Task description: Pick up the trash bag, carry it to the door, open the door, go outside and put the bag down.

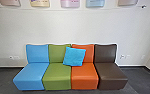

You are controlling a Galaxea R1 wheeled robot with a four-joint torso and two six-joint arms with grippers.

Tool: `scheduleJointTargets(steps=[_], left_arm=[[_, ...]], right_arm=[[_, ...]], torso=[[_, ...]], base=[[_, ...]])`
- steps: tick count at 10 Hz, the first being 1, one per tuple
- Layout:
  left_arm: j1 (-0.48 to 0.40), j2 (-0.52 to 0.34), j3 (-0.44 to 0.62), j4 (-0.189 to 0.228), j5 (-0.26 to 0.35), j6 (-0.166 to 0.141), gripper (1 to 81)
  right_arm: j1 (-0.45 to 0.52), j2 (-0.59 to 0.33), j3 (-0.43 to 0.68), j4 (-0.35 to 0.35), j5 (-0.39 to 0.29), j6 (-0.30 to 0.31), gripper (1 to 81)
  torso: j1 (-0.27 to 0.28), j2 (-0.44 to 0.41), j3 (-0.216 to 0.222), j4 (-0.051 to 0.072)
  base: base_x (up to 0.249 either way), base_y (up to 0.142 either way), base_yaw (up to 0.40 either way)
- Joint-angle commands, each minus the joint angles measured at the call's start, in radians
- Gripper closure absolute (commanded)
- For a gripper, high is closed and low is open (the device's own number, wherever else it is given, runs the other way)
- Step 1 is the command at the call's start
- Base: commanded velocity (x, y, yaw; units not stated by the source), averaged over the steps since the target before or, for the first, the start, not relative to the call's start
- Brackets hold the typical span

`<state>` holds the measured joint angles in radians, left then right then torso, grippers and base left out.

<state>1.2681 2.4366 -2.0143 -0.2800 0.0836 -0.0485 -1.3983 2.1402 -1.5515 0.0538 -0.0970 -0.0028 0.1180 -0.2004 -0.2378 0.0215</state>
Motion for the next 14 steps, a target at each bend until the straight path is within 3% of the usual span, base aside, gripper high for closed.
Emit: scheduleJointTargets(steps=[1,2,5,10,11,14], left_arm=[[-0.132,-0.069,0.003,-0.076,0.127,-0.001,1.0],[-0.161,-0.069,-0.007,-0.094,0.130,-0.001,1.0],[-0.235,-0.042,-0.104,-0.125,0.209,-0.001,1.0],[-0.308,0.026,-0.219,-0.128,0.292,0.001,1.0],[-0.313,0.026,-0.219,-0.128,0.298,0.001,1.0],[-0.315,0.024,-0.215,-0.128,0.306,0.001,1.0]], right_arm=[[0.167,-0.173,0.153,0.096,-0.090,0.001,1.0],[0.211,-0.201,0.183,0.104,-0.104,0.001,1.0],[0.302,-0.253,0.257,0.116,-0.147,0.003,1.0],[0.328,-0.343,0.363,0.127,-0.155,0.006,1.0],[0.328,-0.357,0.366,0.130,-0.153,0.006,1.0],[0.397,-0.368,0.343,0.132,-0.155,0.024,1.0]], torso=[[0.062,-0.096,-0.065,0.000],[0.083,-0.128,-0.024,0.000],[0.137,-0.212,-0.047,0.000],[0.245,-0.383,-0.048,0.000],[0.268,-0.418,-0.084,0.000],[0.328,-0.514,-0.133,0.000]], base=[[0.000,0.000,0.000],[0.000,0.000,0.000],[0.000,0.000,0.000],[0.000,0.000,0.000],[0.000,0.000,0.000],[0.000,0.000,0.000]])
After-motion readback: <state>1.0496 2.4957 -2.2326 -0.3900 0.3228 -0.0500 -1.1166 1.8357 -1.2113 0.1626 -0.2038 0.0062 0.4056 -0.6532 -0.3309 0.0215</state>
